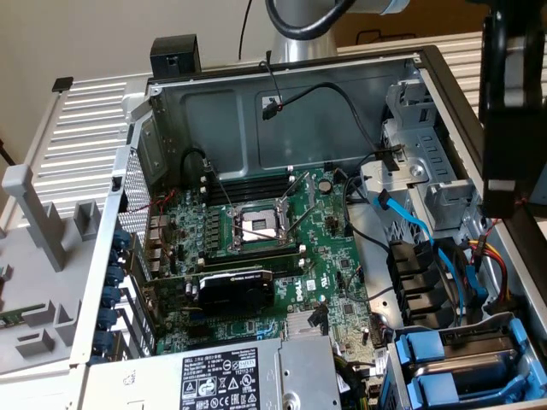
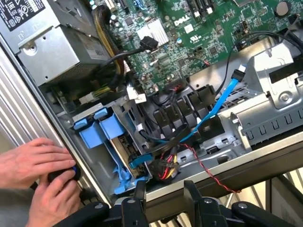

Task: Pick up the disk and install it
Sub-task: 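Insert the first disk wire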

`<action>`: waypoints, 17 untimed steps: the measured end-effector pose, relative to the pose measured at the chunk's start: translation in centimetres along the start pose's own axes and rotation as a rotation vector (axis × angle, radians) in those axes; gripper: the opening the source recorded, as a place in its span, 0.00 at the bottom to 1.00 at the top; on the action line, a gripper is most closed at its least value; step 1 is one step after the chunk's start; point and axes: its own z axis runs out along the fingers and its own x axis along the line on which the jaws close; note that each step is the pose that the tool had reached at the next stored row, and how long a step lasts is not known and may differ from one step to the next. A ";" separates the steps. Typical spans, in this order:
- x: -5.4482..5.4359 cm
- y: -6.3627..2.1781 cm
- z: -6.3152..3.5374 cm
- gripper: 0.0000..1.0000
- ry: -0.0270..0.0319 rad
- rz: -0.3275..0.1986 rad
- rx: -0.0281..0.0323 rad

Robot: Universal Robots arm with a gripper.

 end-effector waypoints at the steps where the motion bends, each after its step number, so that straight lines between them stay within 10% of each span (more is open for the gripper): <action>1: 0.0 0.01 0.03 0.45 0.0027 0.013 -0.0012; 8: 0.0 0.07 0.27 0.65 0.0199 0.087 -0.0079; 17: -0.7 0.13 1.42 0.65 0.0341 0.124 -0.0194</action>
